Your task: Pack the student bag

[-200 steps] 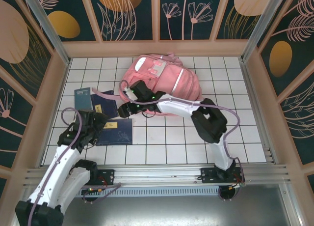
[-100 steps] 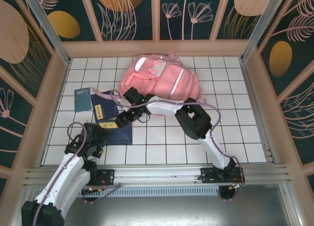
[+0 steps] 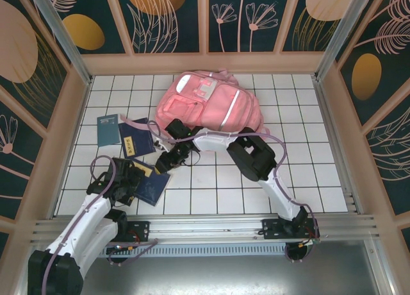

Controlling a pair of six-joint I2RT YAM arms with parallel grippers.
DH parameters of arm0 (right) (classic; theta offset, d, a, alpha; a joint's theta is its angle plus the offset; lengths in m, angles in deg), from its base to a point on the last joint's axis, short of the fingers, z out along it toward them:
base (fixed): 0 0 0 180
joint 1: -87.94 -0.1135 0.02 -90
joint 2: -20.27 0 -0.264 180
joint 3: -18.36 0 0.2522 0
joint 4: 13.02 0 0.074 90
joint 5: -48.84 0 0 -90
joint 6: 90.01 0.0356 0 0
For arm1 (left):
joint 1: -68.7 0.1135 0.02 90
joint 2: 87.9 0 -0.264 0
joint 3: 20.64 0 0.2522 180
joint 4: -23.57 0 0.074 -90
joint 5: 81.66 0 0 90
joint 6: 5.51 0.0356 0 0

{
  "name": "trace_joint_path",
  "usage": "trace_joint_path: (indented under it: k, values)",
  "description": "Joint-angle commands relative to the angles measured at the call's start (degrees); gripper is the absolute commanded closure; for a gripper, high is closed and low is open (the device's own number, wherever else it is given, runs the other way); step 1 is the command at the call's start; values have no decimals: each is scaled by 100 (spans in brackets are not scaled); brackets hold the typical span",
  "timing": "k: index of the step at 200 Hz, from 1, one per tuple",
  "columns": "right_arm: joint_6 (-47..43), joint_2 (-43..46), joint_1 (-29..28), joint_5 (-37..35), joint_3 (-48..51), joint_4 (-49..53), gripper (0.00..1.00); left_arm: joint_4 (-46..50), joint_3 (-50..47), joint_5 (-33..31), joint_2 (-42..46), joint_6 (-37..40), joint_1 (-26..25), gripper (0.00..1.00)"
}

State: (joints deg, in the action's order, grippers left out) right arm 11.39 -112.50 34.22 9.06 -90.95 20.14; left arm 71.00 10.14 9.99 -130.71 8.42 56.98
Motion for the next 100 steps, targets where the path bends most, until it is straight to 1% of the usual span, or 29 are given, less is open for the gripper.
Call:
trace_joint_path:
  k: [1,21,42,50,65,89,100]
  values:
    - [328,-153,-16,901,48,-283,77,-1889,-430,662,-179,203,-15,13]
    - [435,-140,1,949,-24,-333,94,-1794,-333,624,-47,242,-22,12]
    - [521,-127,-7,1034,-106,-358,100,-1839,-305,710,15,266,-17,12]
    - [541,-145,-16,1043,-141,-363,99,-1904,-303,770,8,289,-17,12]
    - [633,-234,-25,1101,-236,-383,90,-2016,-311,858,-10,329,-16,13]
    - [631,-434,-73,1283,-438,-231,82,-2232,-405,1004,9,285,-22,13]
    - [535,-563,-132,1364,-602,-43,81,-2369,-474,1086,-4,221,-17,13]
